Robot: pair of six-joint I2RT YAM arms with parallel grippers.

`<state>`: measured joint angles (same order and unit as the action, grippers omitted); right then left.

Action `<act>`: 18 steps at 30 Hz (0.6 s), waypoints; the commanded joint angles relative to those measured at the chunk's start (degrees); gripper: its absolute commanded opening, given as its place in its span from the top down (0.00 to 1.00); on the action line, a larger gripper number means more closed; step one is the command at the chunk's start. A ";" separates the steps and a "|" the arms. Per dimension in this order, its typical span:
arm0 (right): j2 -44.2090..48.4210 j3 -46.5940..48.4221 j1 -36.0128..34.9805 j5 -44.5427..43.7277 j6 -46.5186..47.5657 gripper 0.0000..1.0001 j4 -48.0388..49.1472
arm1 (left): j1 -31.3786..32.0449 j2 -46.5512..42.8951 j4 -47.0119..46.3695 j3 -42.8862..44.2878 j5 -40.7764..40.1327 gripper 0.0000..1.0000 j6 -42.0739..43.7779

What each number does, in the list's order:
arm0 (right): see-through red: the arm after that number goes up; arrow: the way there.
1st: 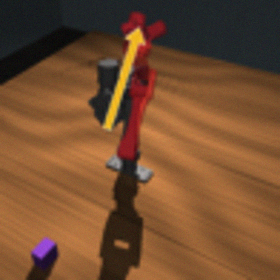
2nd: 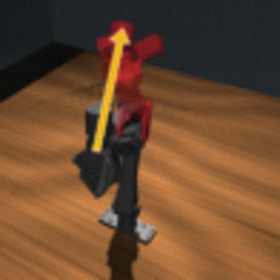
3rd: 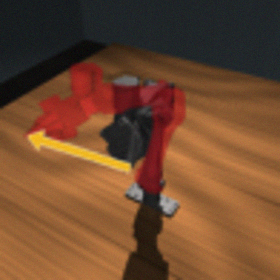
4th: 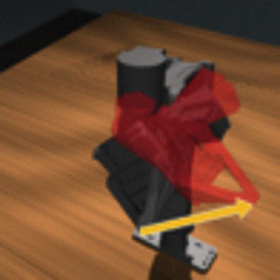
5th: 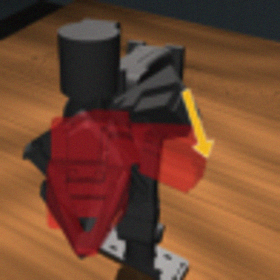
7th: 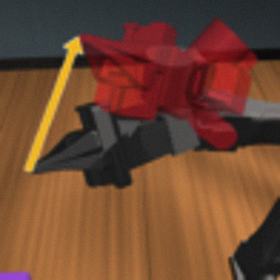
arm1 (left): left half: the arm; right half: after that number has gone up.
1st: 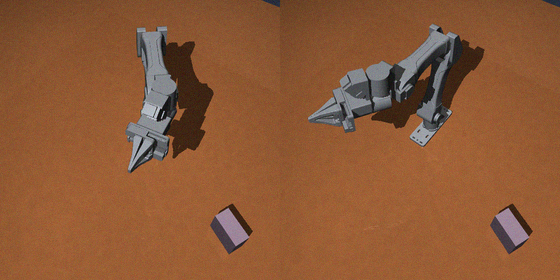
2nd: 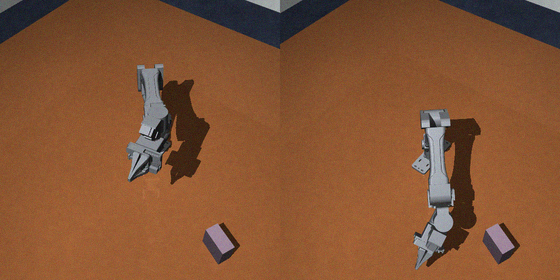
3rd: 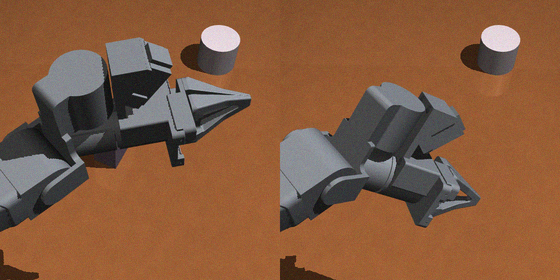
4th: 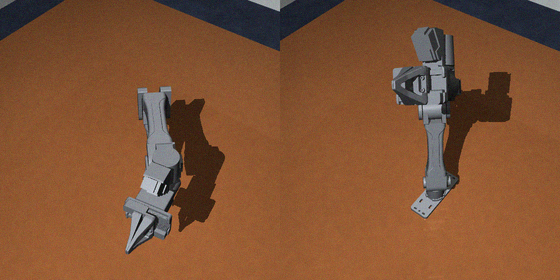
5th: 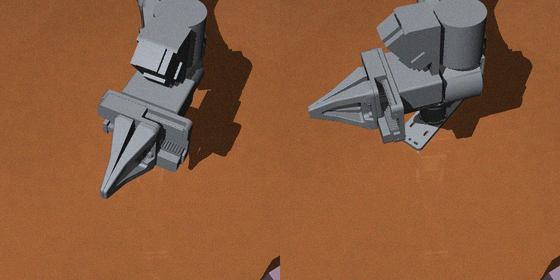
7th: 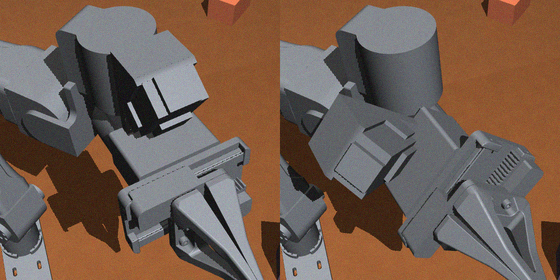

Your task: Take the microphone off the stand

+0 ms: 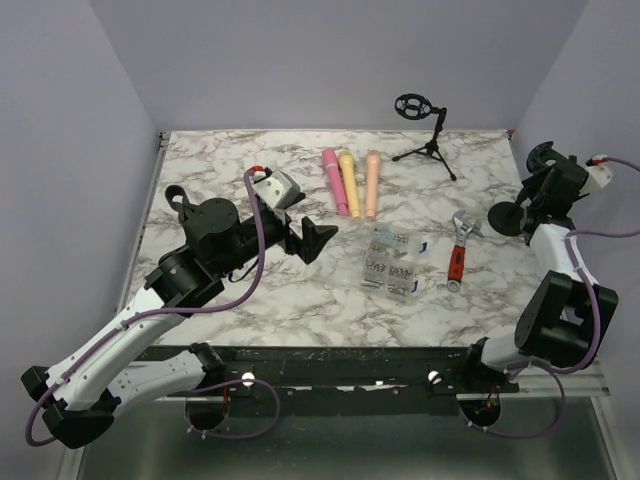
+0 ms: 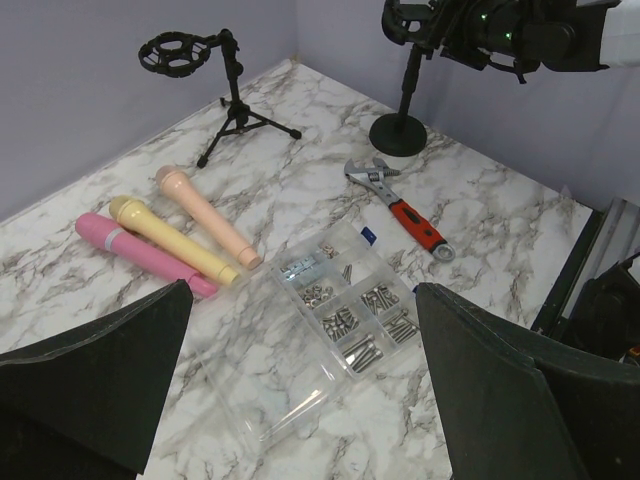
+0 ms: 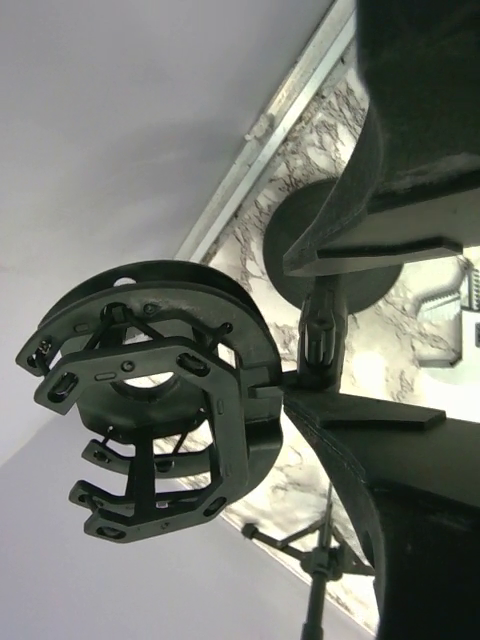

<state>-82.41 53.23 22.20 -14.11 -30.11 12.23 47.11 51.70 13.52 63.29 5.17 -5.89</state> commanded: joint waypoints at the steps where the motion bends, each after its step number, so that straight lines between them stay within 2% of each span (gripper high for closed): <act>1: 1.46 4.88 -4.34 -4.11 5.69 0.37 -16.32 | 0.31 -0.60 0.53 1.23 0.11 0.01 -0.37; 3: 2.51 7.29 -6.09 -6.55 6.51 0.29 -18.09 | 0.29 -0.37 0.33 1.06 -0.07 0.01 -0.35; 9: 6.47 10.09 -11.44 -10.58 9.74 0.21 -20.15 | 0.22 0.28 0.11 0.83 -0.38 0.01 -0.44; 14: 9.83 9.98 -14.95 -10.44 12.25 0.21 -20.13 | 0.18 1.50 0.19 0.79 -0.94 0.01 -0.36; 18: 12.37 7.30 -21.35 -4.57 12.05 0.20 -17.37 | 0.17 1.57 -0.01 0.37 -1.55 0.01 -0.26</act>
<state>-72.66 62.06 6.28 -22.00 -19.49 -6.09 47.11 53.19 13.47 63.29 5.08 -5.89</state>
